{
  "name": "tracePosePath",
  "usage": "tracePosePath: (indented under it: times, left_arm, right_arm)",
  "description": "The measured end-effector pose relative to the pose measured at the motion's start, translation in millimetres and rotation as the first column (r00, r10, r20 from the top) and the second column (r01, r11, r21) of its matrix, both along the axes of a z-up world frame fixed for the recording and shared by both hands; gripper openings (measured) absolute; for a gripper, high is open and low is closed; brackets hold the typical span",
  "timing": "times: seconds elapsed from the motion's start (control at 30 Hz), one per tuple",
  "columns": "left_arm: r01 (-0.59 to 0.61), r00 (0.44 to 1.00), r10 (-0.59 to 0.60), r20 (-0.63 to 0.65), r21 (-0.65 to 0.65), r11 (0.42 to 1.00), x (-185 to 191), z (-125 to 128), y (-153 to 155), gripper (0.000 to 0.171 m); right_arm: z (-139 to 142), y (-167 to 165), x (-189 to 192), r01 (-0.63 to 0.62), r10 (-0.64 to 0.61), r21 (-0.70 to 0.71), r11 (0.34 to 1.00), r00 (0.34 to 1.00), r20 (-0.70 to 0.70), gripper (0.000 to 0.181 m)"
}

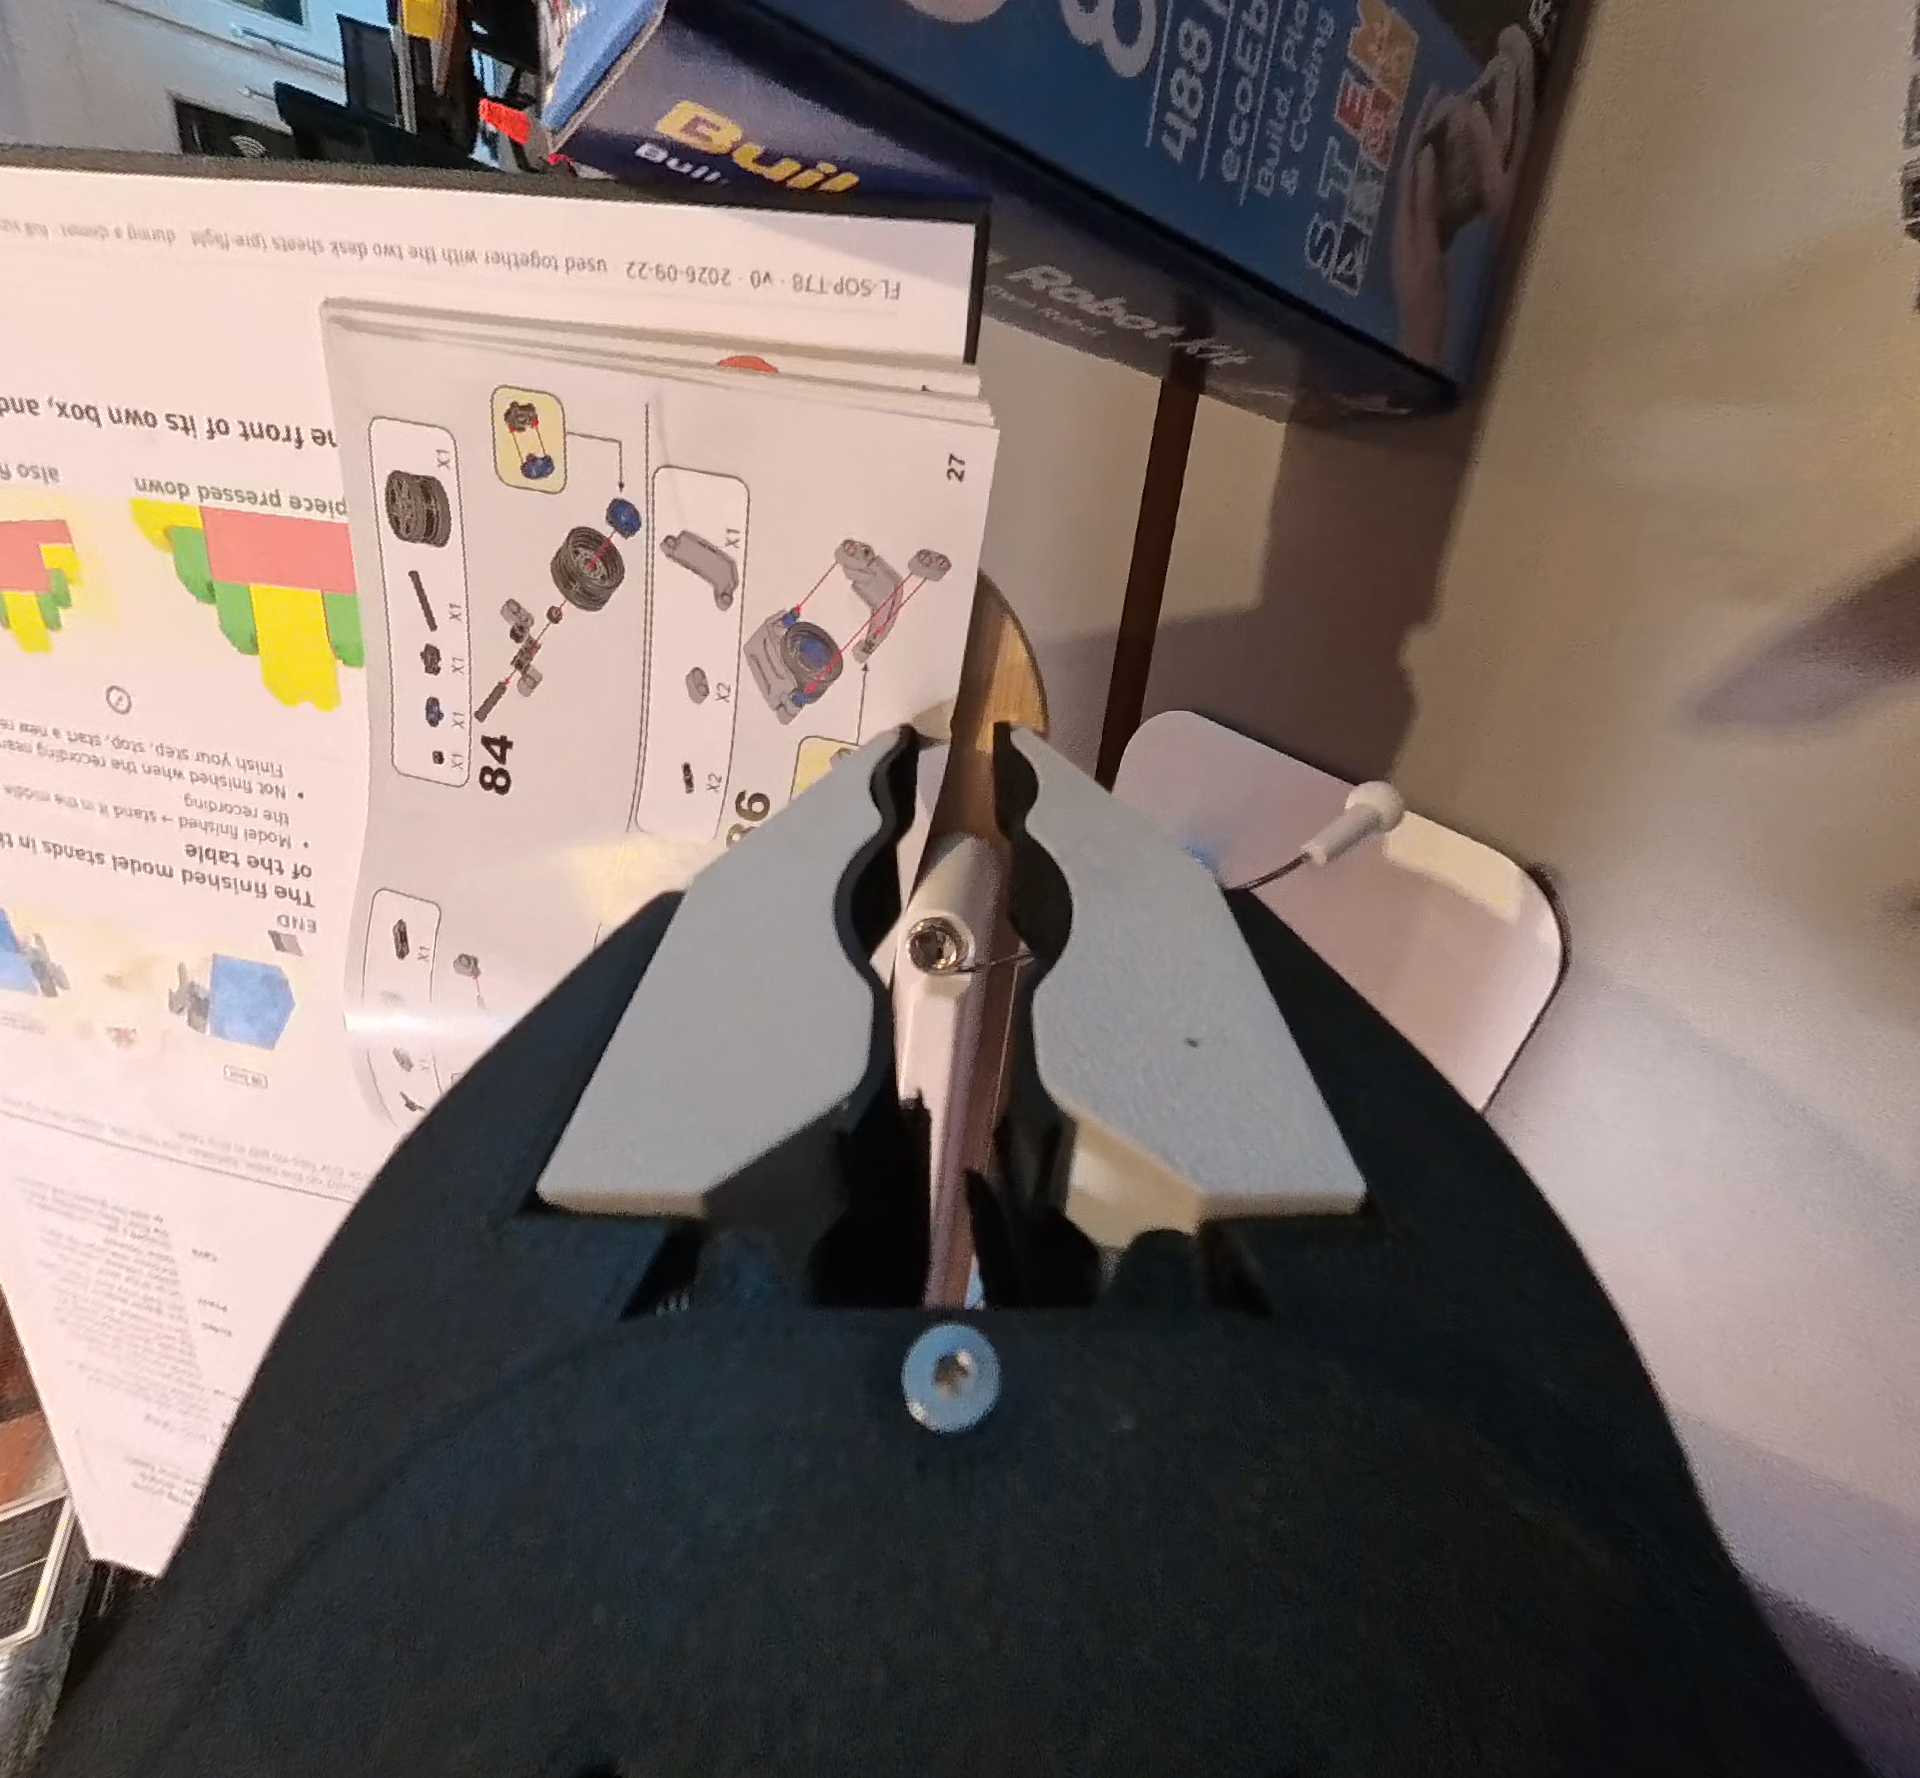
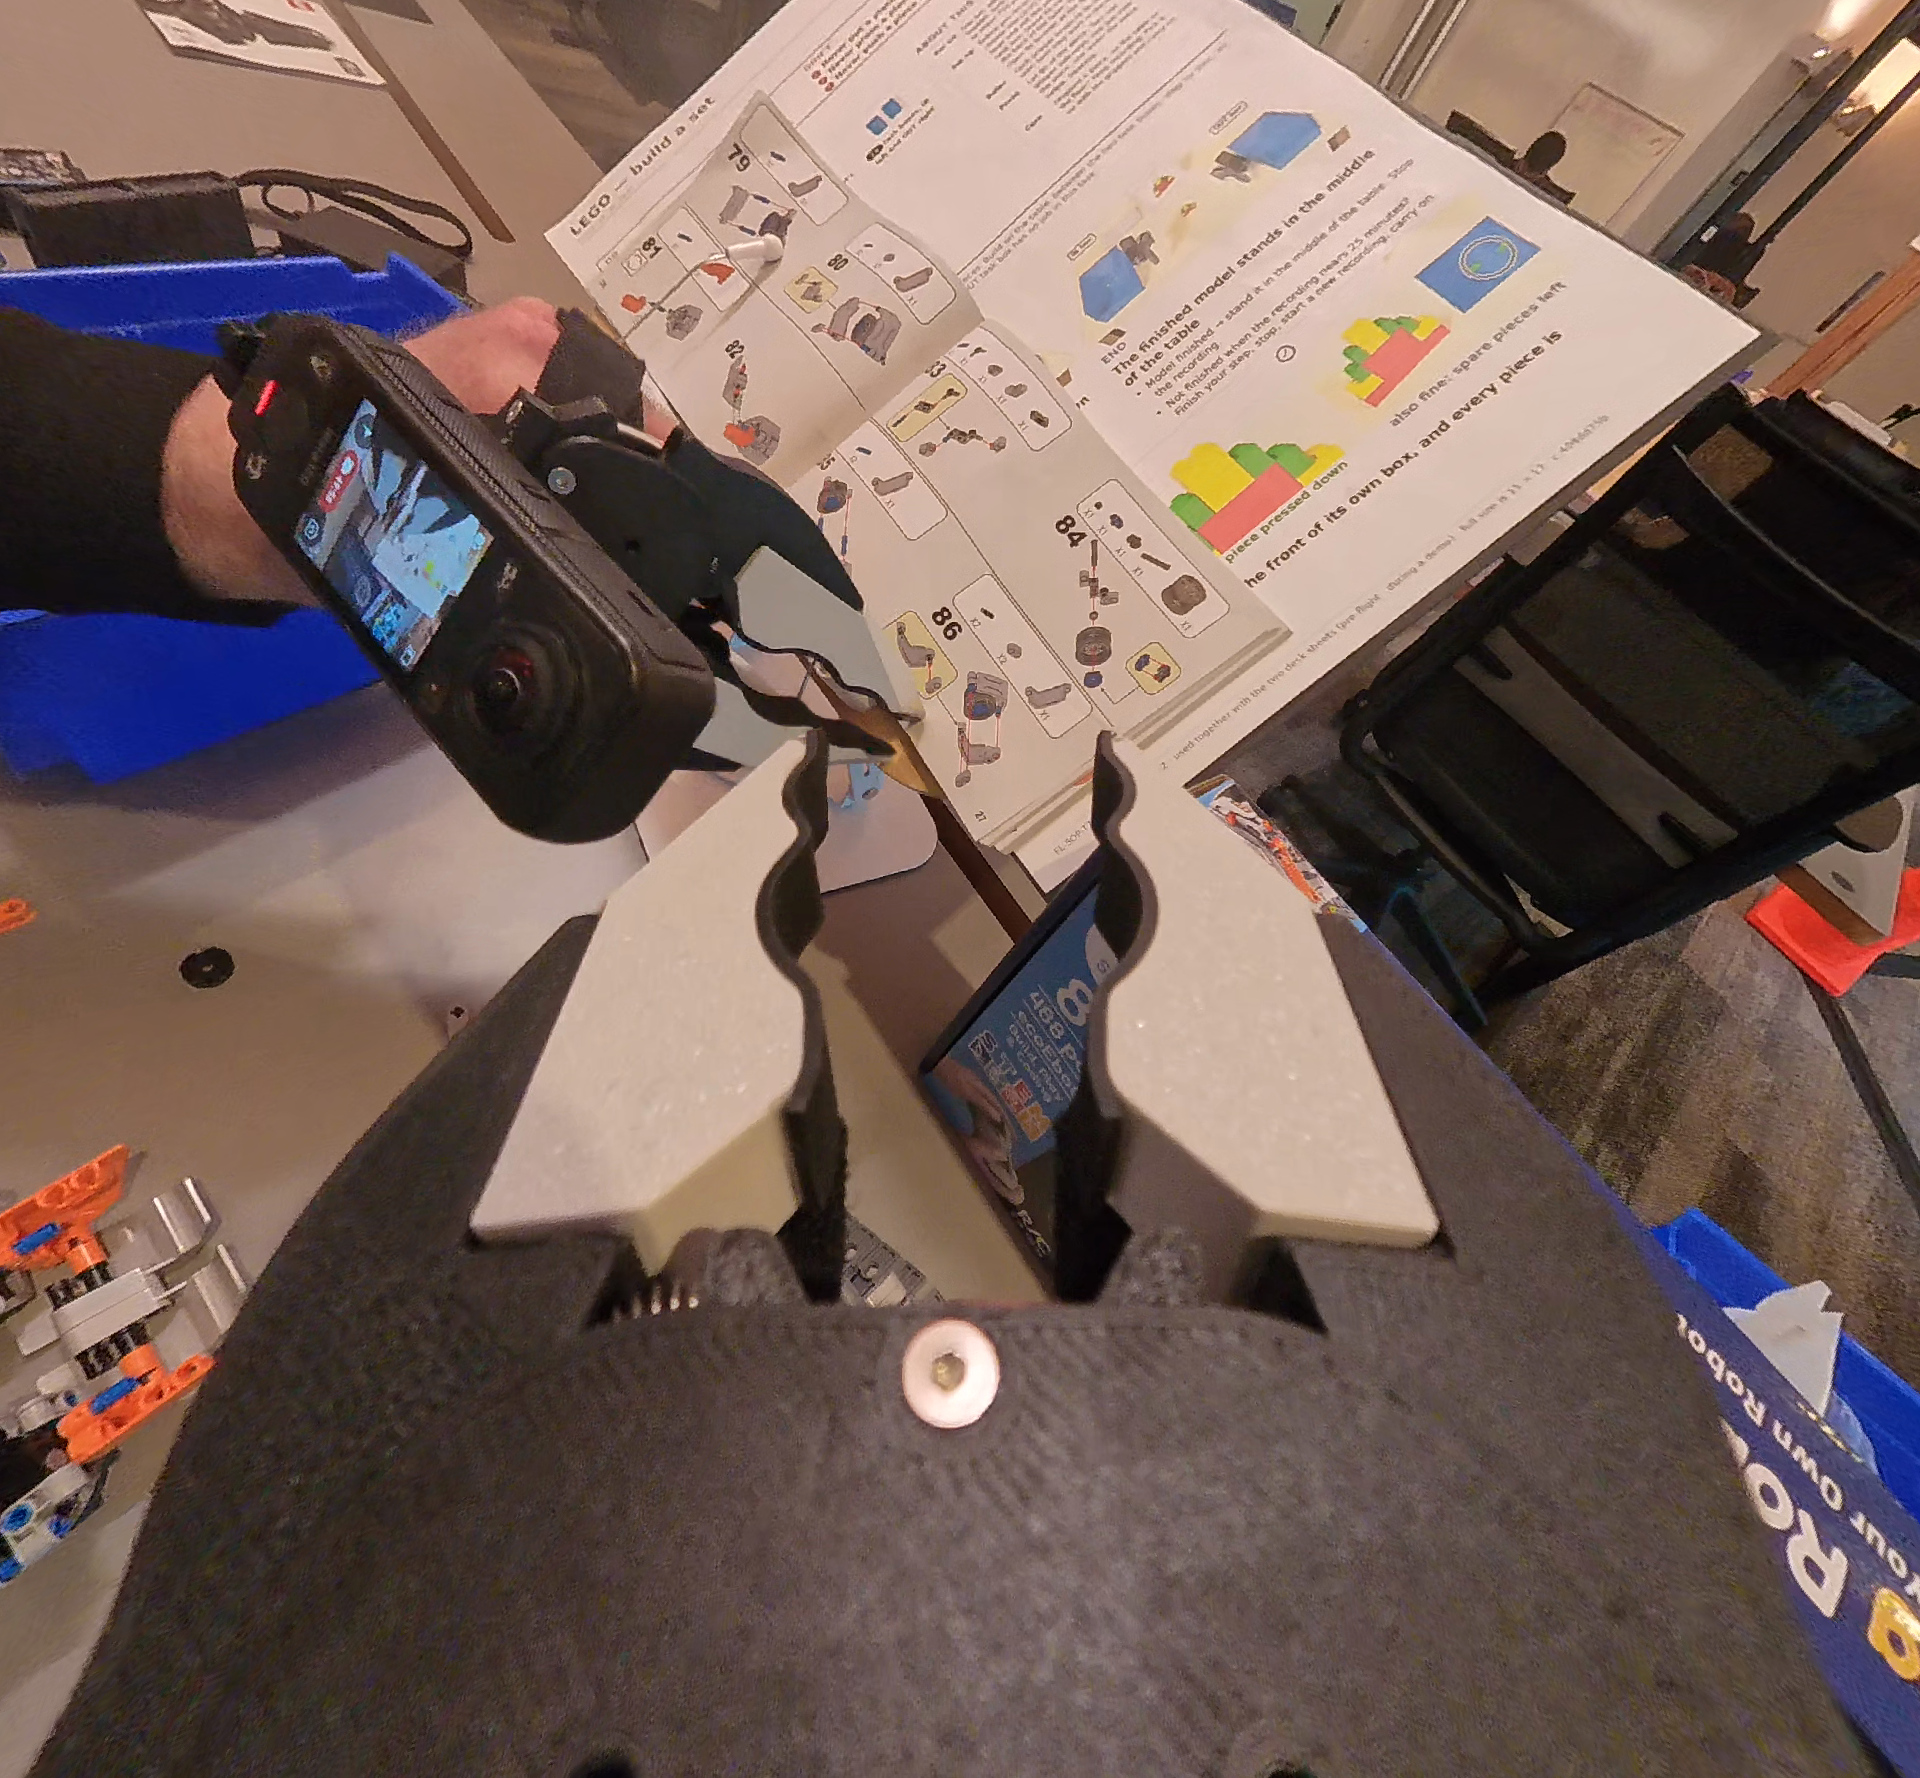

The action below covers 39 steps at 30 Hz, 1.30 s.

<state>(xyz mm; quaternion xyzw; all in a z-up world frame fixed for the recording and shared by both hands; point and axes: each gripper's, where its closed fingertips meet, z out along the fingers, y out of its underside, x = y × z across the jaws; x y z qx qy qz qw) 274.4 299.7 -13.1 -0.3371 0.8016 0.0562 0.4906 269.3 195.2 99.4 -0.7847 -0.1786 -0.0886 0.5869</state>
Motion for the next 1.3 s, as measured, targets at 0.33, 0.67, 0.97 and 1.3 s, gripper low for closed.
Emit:
tracePosePath:
  times: [0.33,0.67,0.97,1.3]
  left_arm:
    - [0.026,0.999,-0.028,0.034,0.061,0.998,5.5,4.8,-1.5,0.025]
    - [0.049,0.997,-0.048,0.059,-0.011,0.999,21.5,4.3,-12.4,0.021]
    - [0.063,0.997,-0.06,0.042,-0.077,0.995,18.3,5.6,-10.7,0.008]
    - [0.086,0.996,-0.083,0.024,-0.198,0.976,18.2,3.3,-13.0,0.0]
  right_arm:
    - [6.3,-4.0,0.7,-0.006,0.006,0.019,1.0,1.0,-0.009,0.049]
    - [9.9,-6.5,3.8,-0.007,0.008,0.033,0.999,1.0,-0.022,0.048]
    - [12.5,-8.4,5.1,-0.01,0.012,0.041,0.999,0.999,-0.031,0.048]
    - [12.4,-8.9,7.5,-0.013,0.014,0.041,0.999,0.999,-0.041,0.048]
